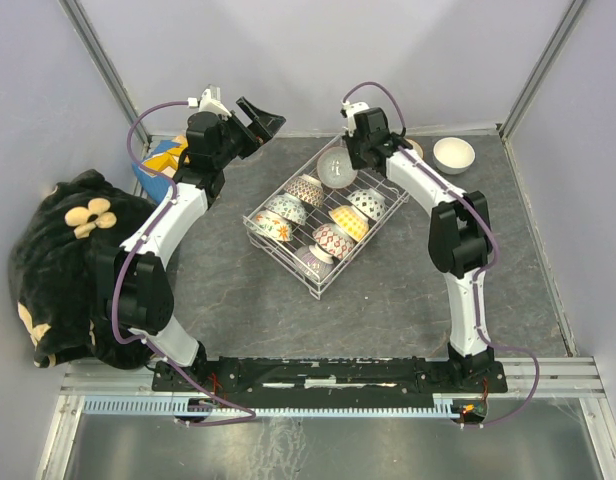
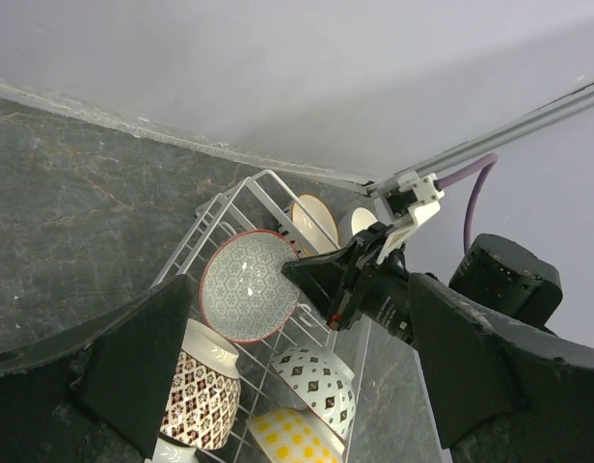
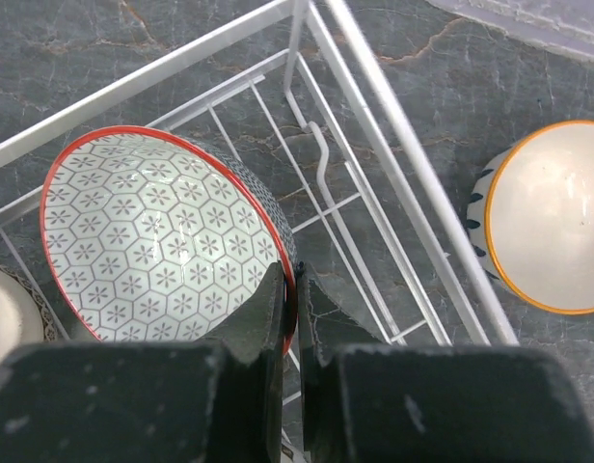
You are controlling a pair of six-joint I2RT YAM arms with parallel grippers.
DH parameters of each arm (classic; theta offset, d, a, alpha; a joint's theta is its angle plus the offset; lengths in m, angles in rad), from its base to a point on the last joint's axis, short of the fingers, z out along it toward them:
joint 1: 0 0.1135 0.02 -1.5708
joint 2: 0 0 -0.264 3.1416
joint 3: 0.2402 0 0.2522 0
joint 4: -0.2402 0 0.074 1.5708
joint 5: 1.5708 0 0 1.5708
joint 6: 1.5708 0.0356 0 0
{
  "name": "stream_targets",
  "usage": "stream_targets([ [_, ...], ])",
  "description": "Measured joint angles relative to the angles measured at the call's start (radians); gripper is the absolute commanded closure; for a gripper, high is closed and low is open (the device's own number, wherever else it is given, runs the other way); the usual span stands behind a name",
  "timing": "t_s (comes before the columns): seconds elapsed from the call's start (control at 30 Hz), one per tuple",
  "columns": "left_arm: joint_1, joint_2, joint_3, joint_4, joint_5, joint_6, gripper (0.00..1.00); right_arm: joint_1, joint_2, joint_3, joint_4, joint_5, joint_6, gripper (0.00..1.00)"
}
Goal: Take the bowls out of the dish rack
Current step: Pick up the bowl from the dish rack, then place the bowl with the bowl.
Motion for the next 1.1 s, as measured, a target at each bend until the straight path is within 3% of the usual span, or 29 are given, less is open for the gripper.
stream_targets([
  [0.5, 0.000, 0.000, 0.000, 0.000, 0.000, 0.000, 0.00, -0.096, -0.118, -0.011, 0.060, -0.052, 0.132, 0.99],
  [1.1, 0.000, 0.017, 0.000, 0.000, 0.000, 0.000, 0.00, -0.375, -0.075, 0.241, -0.060, -0.044, 0.411, 0.99],
])
